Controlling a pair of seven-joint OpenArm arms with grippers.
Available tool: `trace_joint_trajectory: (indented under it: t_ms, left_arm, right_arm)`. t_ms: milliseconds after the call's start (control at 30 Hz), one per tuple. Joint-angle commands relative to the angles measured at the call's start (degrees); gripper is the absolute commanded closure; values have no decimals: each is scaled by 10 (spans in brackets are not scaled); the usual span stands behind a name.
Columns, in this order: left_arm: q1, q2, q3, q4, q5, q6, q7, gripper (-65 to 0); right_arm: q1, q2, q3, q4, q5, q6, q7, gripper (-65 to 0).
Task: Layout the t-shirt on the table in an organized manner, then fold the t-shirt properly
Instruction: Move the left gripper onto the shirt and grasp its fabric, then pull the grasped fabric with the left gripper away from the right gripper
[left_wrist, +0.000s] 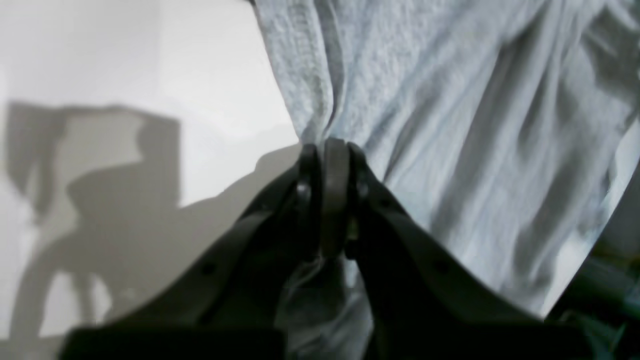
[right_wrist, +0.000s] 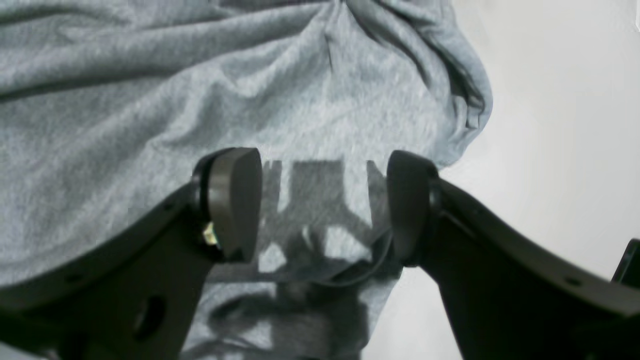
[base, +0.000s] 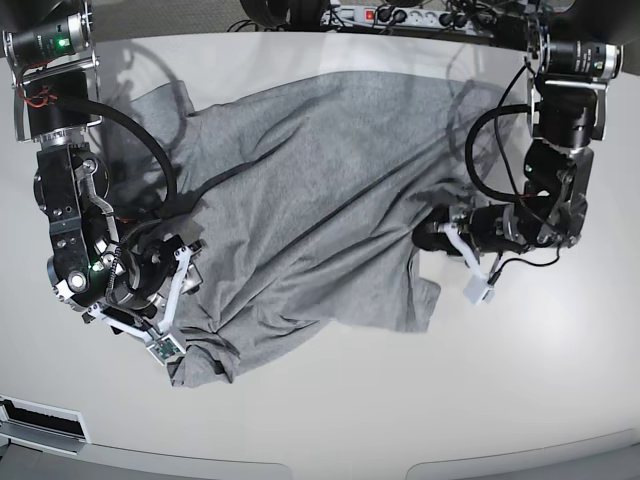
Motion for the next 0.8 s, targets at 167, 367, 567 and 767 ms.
trace_joint_trajectory:
  t_ms: [167, 367, 567, 767]
  left_arm:
    - [18, -7, -1, 212, -5, -36, 24, 0]
    - [89, -9, -1, 418, -6, -36, 24, 0]
    - [172, -10, -1, 488, 0, -36, 23, 0]
    - [257, -13, 0, 489, -45, -71, 23, 0]
  right_arm:
    - [15, 5, 3, 10, -2, 0, 18, -407]
    - [16, 5, 3, 10, -2, 0, 21, -407]
    - [16, 5, 3, 10, -2, 0, 21, -407]
    - [16, 5, 3, 10, -2, 0, 32, -407]
